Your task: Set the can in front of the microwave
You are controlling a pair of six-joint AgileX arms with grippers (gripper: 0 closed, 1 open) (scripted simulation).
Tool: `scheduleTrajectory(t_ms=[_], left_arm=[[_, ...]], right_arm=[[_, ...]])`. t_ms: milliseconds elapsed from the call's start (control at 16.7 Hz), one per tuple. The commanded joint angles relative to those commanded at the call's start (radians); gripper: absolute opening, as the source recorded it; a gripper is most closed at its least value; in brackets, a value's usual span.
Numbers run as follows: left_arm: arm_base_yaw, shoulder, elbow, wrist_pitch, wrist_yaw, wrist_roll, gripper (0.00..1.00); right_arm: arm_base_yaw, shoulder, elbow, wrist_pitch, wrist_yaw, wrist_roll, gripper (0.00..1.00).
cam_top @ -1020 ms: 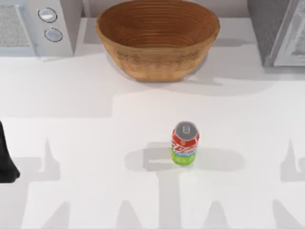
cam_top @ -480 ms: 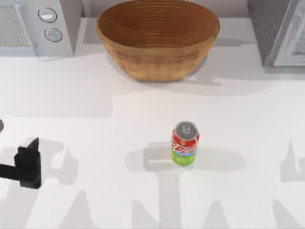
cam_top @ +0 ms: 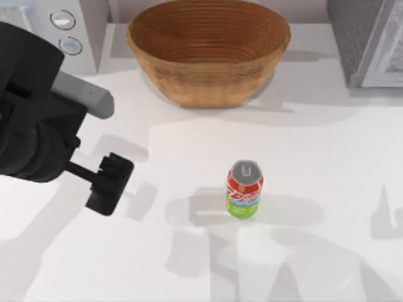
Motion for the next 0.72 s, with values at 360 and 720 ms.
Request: scheduleTrajectory(t_ms=[360, 720], left_arm=[[-0.187, 0.548, 0.541, -0.326, 0.001, -0.015, 1.00], [-0.319, 0.946, 1.010, -0.539, 0.005, -0.044, 1.00]], right_arm=[[0.000, 0.000, 0.000, 0.000, 0.000, 0.000, 1.00], [0.000, 0.000, 0.000, 0.000, 0.000, 0.000, 1.00]])
